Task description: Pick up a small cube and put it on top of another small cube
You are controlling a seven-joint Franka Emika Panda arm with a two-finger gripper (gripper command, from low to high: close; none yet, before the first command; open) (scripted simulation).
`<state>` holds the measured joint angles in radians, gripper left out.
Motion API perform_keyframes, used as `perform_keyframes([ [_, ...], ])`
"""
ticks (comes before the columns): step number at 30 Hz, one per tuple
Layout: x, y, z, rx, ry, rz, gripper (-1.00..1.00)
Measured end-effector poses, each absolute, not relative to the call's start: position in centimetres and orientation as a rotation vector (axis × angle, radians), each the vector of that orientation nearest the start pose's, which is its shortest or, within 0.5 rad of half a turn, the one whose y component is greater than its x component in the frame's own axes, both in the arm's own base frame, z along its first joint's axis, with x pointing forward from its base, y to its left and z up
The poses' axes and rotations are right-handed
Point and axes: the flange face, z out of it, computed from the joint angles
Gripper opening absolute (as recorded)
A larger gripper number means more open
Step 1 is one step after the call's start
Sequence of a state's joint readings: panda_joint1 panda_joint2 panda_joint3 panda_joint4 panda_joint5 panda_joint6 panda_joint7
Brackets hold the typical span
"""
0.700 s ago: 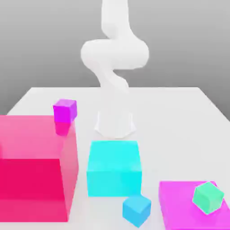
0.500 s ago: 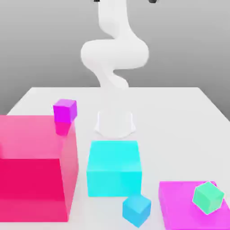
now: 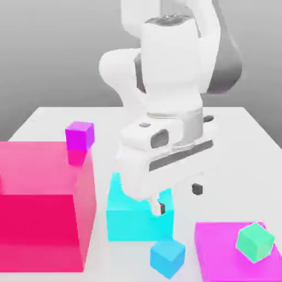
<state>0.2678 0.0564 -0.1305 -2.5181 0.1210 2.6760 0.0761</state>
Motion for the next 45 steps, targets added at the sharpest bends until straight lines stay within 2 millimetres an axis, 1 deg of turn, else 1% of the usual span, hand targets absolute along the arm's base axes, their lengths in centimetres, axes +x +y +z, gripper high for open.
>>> perform_keyframes([
  [3, 45.5, 5.9, 21.5, -3.126, -0.066, -0.036, 0.00],
  [8, 45.1, 5.9, 15.1, -3.141, -0.112, -0.003, 0.00],
  [9, 45.0, 5.8, 14.0, -3.140, -0.111, -0.002, -1.00],
  [14, 45.0, 5.9, 14.0, -3.141, -0.111, 0.002, -1.00],
  [15, 45.0, 5.8, 13.5, -3.140, -0.111, 0.002, -1.00],
  [16, 45.0, 5.9, 13.8, -3.141, -0.112, 0.001, -1.00],
  [17, 45.1, 5.9, 14.6, -3.141, -0.113, 0.000, -1.00],
  [21, 45.0, 5.8, 19.0, -3.141, -0.110, 0.002, -1.00],
  [22, 45.8, 4.4, 19.8, -3.144, -0.077, 0.007, -1.00],
  [23, 46.8, 2.8, 21.0, -3.141, -0.008, 0.002, -1.00],
  [25, 48.8, -1.0, 24.1, -3.127, 0.165, -0.018, -1.00],
  [27, 50.4, -5.6, 27.6, -3.100, 0.363, -0.042, -1.00],
  [28, 50.8, -8.5, 29.4, -3.080, 0.477, -0.054, -1.00],
  [29, 50.8, -11.2, 31.0, -3.057, 0.594, -0.059, -1.00],
  [31, 50.3, -15.4, 33.7, -3.006, 0.807, -0.054, -1.00],
  [32, 49.9, -17.1, 34.9, -2.980, 0.902, -0.048, -1.00],
  [33, 49.6, -18.2, 36.2, -2.955, 0.984, -0.041, -1.00],
  [35, 48.4, -21.5, 38.6, -2.889, 1.176, -0.027, -1.00],
  [36, 47.5, -23.4, 39.8, -2.847, 1.282, -0.019, -1.00],
  [38, 44.5, -28.4, 42.3, -2.729, 1.531, -0.004, -1.00],
  [39, 43.3, -30.0, 43.5, -2.676, 1.629, 0.002, -1.00],
  [40, 42.2, -31.1, 44.8, -2.625, 1.712, 0.002, -1.00],
  [41, 41.7, -31.7, 45.0, -2.594, 1.759, 0.002, -1.00],
  [42, 41.5, -31.8, 44.3, -2.581, 1.779, 0.002, -1.00],
  [44, 41.4, -31.9, 41.6, -2.572, 1.792, 0.001, -1.00],
  [45, 41.4, -31.9, 40.5, -2.571, 1.794, 0.001, 1.00],
])
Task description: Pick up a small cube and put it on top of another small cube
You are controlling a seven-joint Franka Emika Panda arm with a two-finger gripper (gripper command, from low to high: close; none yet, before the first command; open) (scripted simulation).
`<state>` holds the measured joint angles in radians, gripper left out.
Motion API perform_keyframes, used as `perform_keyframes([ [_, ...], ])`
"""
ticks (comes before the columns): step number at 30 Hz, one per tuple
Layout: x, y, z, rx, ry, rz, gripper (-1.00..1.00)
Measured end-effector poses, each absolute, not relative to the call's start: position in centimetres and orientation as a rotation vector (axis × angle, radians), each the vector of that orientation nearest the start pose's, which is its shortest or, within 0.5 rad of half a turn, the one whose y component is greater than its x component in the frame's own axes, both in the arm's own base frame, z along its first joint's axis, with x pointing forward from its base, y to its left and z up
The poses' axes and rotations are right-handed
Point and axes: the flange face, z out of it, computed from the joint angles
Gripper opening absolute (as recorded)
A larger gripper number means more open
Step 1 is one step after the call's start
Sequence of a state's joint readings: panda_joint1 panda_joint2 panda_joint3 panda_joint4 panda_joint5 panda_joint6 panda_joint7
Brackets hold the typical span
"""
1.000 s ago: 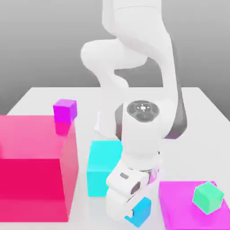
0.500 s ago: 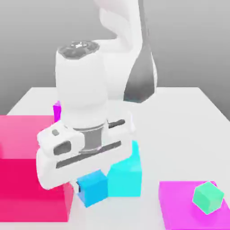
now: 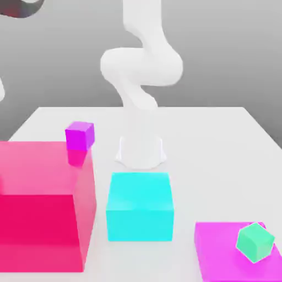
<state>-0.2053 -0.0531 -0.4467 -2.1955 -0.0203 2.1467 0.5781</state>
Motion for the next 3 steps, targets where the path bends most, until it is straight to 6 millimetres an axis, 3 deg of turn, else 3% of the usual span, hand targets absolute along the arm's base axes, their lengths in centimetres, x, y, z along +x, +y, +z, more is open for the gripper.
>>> perform_keyframes([
  [3, 41.36, -31.85, 40.52, -2.571, 1.794, 0.001, 1.00],
])
